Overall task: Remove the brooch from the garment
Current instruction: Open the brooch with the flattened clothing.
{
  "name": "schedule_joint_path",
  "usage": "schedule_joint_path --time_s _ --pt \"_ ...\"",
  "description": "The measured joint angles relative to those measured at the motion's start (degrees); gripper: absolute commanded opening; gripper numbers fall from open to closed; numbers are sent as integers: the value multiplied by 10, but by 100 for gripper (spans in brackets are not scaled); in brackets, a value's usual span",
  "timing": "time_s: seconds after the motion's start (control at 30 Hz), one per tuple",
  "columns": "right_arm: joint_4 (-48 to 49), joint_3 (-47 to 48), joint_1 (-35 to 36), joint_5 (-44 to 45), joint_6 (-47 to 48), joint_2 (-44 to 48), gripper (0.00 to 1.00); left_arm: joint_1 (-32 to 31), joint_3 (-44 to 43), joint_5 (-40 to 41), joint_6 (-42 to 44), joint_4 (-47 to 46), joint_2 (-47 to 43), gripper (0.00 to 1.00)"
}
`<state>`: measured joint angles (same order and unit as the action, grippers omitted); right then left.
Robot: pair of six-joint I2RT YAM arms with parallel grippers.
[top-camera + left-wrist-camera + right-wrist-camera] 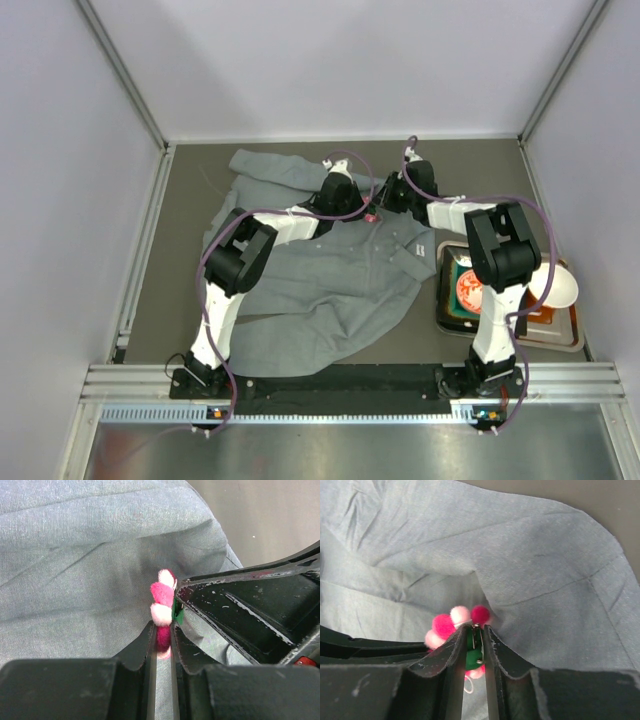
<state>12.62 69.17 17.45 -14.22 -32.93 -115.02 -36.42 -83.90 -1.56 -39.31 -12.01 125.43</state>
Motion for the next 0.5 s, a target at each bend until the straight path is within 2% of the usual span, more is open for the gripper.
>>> schedule_joint_path --time_s 0.17,0.27,0.5 --pt "-34 3 0 21 15 0 17 1 0 -1 0 -4 1 0" --pt "-37 4 0 22 21 0 24 1 0 -1 0 -4 2 0" --pt "-40 7 0 22 26 -4 24 3 -3 -5 -3 -5 7 0"
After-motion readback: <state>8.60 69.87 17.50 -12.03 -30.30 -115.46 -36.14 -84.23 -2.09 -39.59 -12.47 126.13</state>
